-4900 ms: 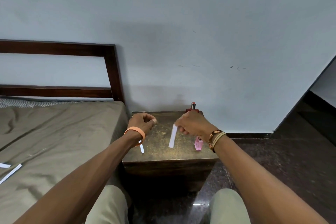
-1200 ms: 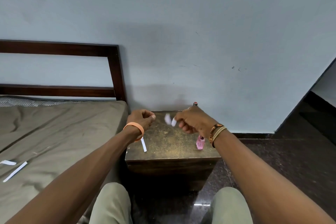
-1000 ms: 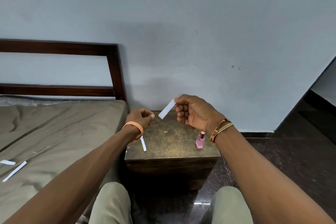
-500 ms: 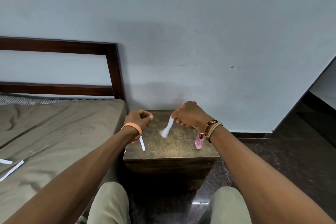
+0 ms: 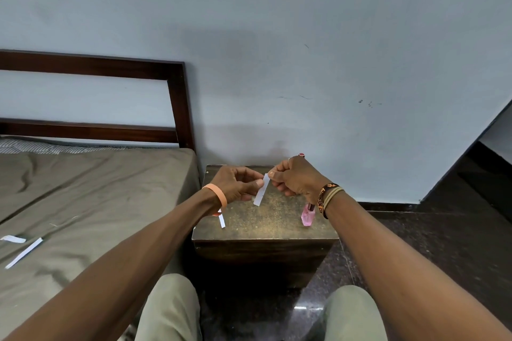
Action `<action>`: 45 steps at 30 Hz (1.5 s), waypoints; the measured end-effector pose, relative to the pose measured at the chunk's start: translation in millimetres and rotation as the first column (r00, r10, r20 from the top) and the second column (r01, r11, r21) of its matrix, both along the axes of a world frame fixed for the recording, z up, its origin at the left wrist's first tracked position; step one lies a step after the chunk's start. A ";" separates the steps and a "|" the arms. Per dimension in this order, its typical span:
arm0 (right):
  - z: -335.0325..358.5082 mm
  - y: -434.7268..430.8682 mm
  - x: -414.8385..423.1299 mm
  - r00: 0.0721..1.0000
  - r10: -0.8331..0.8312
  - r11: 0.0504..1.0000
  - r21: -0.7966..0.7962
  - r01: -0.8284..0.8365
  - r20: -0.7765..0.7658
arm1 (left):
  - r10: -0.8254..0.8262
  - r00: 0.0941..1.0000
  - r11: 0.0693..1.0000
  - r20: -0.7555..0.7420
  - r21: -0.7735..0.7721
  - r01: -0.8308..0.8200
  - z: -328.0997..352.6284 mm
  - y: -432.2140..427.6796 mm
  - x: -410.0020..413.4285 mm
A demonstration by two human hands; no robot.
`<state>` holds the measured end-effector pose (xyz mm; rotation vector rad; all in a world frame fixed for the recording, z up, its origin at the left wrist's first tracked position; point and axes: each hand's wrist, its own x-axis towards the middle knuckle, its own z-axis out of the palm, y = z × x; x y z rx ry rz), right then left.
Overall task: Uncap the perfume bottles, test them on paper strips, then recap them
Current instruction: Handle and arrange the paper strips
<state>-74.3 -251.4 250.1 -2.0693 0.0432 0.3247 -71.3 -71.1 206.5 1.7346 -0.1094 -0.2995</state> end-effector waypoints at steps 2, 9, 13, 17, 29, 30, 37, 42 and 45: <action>-1.2 1.3 1.0 1.000 -0.005 1.000 0.011 0.005 0.000 | 0.003 1.000 1.000 0.023 0.003 -0.003 -2.0 -4.2 0.5; -10.3 4.2 7.8 0.999 -0.048 0.994 0.094 0.049 -0.017 | 0.085 0.996 0.996 0.039 -0.019 -0.084 -9.1 -10.5 6.8; -24.5 6.2 13.2 0.993 -0.085 0.967 0.232 0.101 -0.078 | 0.141 0.990 0.987 -0.028 -0.078 -0.142 -17.3 -12.5 16.0; -41.4 9.0 24.9 0.983 -0.128 0.954 0.253 0.159 -0.135 | 0.155 0.985 0.983 -0.071 -0.092 -0.161 -26.5 -15.8 21.7; -86.7 32.9 61.6 0.972 -0.206 0.959 0.176 0.223 -0.110 | 0.253 0.949 0.958 -0.186 -0.087 -0.273 -70.2 -4.2 56.7; -91.0 35.9 64.9 0.965 -0.216 0.951 0.191 0.242 -0.148 | 0.266 0.943 0.954 -0.202 -0.089 -0.288 -74.5 -2.6 60.0; -122.5 53.2 88.4 0.965 -0.178 0.964 0.163 0.210 -0.190 | 0.297 0.919 0.949 -0.259 -0.022 -0.313 -102.9 13.4 82.6; -152.5 69.1 108.0 0.970 -0.174 0.976 0.099 0.193 -0.171 | 0.303 0.925 0.951 -0.228 0.015 -0.308 -123.8 21.7 97.8; -172.4 75.1 120.0 0.968 -0.194 0.977 0.053 0.205 -0.161 | 0.300 0.938 0.953 -0.172 0.099 -0.287 -138.0 25.2 109.2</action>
